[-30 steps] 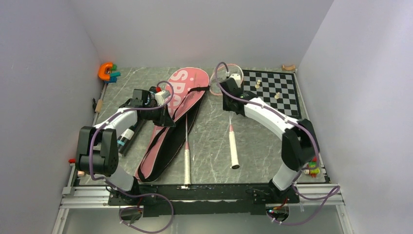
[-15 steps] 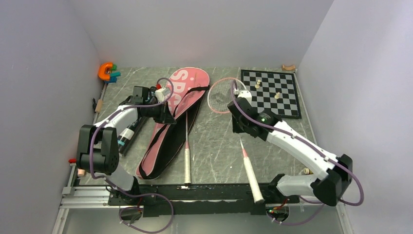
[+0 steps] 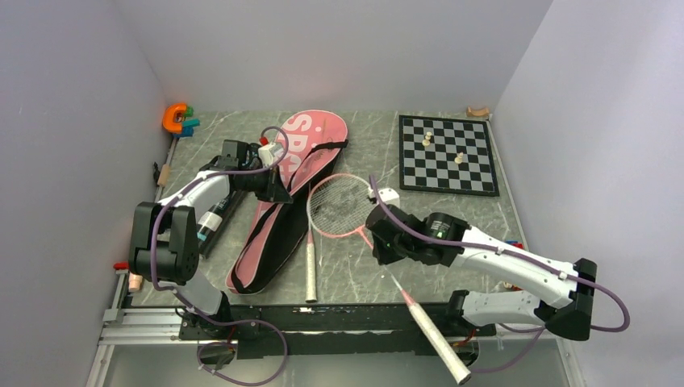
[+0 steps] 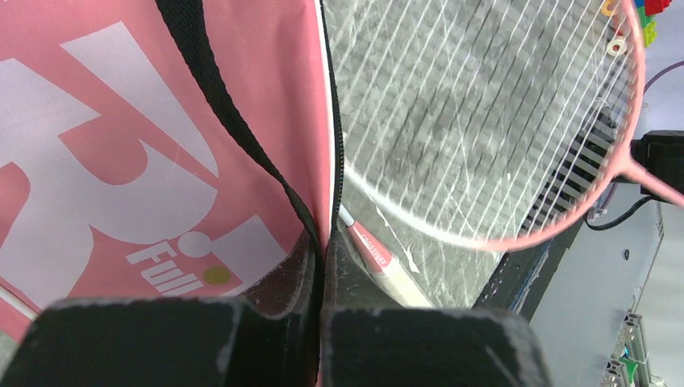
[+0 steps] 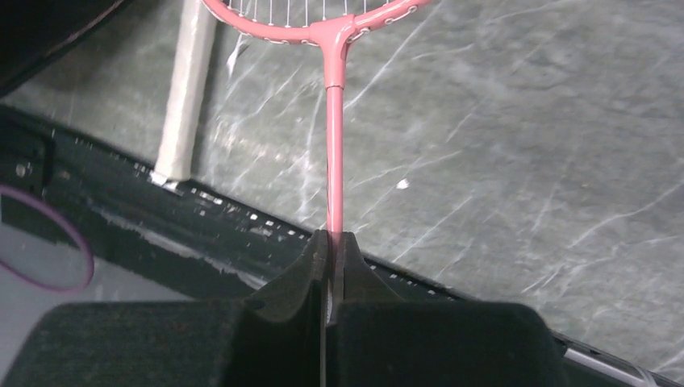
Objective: Pack up the badminton gear
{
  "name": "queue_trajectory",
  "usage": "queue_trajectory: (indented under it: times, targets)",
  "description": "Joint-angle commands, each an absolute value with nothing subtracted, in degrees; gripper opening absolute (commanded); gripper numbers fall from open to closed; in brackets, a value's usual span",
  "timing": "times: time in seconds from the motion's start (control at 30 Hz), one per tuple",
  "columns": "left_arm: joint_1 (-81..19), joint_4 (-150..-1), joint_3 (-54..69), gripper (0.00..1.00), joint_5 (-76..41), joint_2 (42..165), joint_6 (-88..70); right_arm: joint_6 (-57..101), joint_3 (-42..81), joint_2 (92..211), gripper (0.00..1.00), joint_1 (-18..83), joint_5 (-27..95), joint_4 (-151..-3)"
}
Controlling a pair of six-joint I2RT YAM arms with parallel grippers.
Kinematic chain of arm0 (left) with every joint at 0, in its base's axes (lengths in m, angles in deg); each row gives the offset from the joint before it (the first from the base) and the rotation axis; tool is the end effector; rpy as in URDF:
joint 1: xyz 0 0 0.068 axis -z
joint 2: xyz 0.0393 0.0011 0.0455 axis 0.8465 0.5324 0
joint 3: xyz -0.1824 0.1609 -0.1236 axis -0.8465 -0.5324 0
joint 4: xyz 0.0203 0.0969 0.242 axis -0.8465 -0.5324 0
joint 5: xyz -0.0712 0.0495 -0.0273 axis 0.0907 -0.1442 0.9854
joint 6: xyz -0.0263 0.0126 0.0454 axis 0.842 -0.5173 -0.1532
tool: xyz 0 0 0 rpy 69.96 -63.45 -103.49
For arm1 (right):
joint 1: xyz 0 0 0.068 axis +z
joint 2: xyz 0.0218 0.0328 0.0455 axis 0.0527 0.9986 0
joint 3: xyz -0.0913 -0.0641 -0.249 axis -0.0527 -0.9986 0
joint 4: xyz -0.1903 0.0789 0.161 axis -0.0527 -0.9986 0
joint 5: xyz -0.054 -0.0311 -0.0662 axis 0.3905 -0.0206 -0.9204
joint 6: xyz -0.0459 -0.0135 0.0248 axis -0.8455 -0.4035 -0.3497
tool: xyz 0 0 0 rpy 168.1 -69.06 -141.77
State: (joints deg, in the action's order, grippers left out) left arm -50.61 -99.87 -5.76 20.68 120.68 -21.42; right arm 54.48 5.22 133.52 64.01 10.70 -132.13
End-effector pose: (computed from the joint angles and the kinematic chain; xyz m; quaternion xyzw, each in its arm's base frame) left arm 0.3188 -0.0665 0.2090 0.1749 0.8686 -0.3933 0.2453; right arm 0.1079 0.1745 0.3100 -0.1416 0.9408 0.1281 0.2800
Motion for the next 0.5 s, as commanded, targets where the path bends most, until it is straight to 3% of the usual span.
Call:
queue_trajectory:
  times: [0.0, 0.47]
  targets:
    - [-50.23, -99.55, -2.70, 0.00, 21.43, 120.97, -21.68, 59.19, 5.27, 135.65, 0.00, 70.41, 11.08, -129.27]
    - [-48.98, -103.02, -1.78, 0.00, 20.88, 119.95, -24.69, 57.43, 5.54, 150.22, 0.00, 71.83, 5.12, -111.24]
